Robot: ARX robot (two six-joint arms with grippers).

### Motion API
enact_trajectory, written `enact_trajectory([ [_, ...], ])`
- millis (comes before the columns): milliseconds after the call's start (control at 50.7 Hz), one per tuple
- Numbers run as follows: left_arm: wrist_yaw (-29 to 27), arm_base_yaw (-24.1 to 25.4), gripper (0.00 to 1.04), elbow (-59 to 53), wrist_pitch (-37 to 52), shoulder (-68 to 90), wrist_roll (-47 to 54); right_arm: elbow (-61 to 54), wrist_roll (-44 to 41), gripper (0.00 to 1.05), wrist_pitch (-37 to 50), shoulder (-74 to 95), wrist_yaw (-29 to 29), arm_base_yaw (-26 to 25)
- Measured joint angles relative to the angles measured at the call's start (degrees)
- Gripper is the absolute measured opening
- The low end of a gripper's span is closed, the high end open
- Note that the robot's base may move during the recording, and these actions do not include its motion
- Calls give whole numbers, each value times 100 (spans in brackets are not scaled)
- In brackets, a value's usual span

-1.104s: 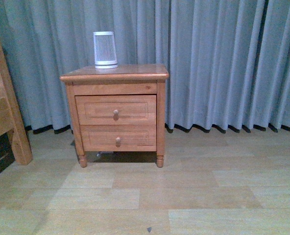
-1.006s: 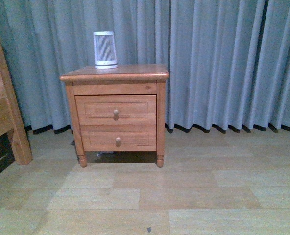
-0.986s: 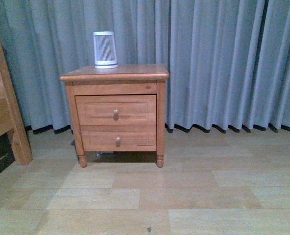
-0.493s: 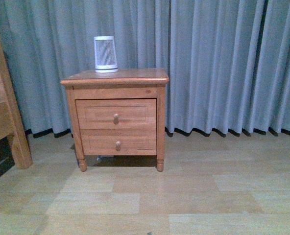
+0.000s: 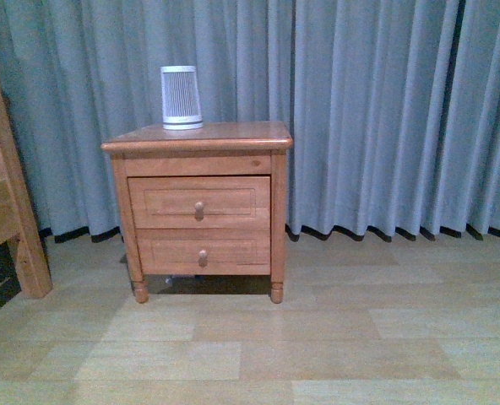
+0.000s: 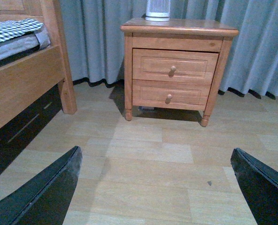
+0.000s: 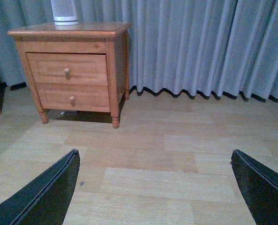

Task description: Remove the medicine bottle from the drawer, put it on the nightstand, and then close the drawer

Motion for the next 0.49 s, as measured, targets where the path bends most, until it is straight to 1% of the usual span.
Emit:
enact_trajectory([
  [493,0,0,98,0,0,0,0,0,0,98,0,0,0,0],
])
